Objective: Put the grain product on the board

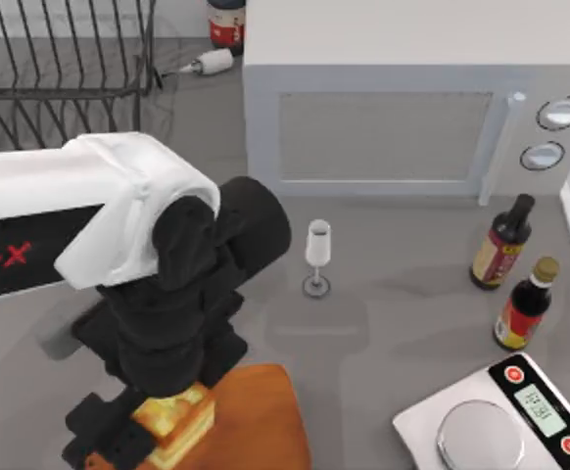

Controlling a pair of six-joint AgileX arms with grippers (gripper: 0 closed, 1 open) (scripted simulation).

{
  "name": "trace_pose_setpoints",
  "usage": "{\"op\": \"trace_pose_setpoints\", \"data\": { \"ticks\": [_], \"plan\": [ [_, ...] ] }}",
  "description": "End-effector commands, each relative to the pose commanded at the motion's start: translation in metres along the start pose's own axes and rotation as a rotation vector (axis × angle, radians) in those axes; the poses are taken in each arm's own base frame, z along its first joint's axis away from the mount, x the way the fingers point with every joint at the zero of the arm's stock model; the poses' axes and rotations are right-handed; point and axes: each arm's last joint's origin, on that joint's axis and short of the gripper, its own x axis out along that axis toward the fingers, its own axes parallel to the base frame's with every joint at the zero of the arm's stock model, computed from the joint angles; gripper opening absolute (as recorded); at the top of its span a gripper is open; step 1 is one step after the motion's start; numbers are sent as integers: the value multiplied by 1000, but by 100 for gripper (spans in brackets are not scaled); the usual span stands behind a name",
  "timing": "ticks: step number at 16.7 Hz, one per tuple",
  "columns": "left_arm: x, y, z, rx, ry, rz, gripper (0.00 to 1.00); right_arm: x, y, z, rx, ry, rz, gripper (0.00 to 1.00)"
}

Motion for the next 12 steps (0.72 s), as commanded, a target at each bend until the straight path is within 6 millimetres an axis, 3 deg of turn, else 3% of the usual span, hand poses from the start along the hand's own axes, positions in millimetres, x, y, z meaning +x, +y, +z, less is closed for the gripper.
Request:
{"op": "trace_pose_setpoints", "data": {
  "ticks": [6, 12],
  "plan": [
    [-1, 2, -3, -472, 32, -81, 0, 0, 0, 0, 0, 0, 0, 100],
    [-3, 1, 0, -648, 59, -123, 0, 0, 0, 0, 0, 0, 0, 100]
  ]
}}
